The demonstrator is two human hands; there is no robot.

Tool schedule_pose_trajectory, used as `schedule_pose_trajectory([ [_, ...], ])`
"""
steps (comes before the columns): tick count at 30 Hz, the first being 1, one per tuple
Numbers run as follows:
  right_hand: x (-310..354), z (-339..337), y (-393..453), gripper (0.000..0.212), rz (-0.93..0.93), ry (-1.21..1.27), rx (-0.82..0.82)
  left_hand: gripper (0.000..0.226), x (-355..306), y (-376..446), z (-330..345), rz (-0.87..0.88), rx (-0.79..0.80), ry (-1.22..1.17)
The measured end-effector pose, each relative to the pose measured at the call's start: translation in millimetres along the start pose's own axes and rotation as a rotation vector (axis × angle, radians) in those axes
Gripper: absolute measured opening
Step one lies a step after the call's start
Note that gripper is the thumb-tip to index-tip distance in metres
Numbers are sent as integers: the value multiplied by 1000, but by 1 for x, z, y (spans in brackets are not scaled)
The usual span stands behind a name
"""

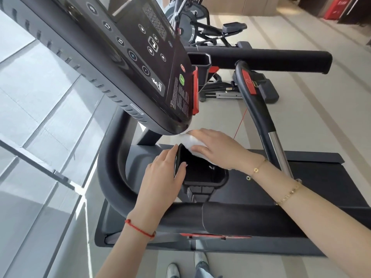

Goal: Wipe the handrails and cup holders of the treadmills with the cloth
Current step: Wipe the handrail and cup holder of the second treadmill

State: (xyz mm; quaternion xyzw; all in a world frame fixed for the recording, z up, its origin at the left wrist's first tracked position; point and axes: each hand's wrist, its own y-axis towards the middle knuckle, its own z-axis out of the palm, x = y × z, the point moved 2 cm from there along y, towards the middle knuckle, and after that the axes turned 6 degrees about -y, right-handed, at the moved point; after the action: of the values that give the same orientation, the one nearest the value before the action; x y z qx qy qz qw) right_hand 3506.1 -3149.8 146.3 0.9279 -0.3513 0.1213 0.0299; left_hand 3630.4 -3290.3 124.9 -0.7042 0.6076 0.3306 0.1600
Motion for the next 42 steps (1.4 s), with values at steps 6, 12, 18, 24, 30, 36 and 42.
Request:
schedule_pose_trajectory([
  [6,-33,0,-13,40,51,80,79,50,3,6,3,-18,-11,-11],
  [12,3,8,23,38,-111,-98,11,40,4,7,5,-14,-28,-38],
  [18,-25,6,-7,37,2,62,7,51,7,8,5,-19,-28,-37],
  [24,-6,1,13,35,-11,86,74,51,7,9,5,-11,-27,-35],
  [30,-10,8,-22,44,266,226,12,50,7,8,6,5,-11,-13],
  [36,17,27,-70,64,547,462,-80,50,7,8,6,9,-11,-29],
  [42,8,7,-36,51,494,331,-9,51,7,9,6,24,4,-43],
])
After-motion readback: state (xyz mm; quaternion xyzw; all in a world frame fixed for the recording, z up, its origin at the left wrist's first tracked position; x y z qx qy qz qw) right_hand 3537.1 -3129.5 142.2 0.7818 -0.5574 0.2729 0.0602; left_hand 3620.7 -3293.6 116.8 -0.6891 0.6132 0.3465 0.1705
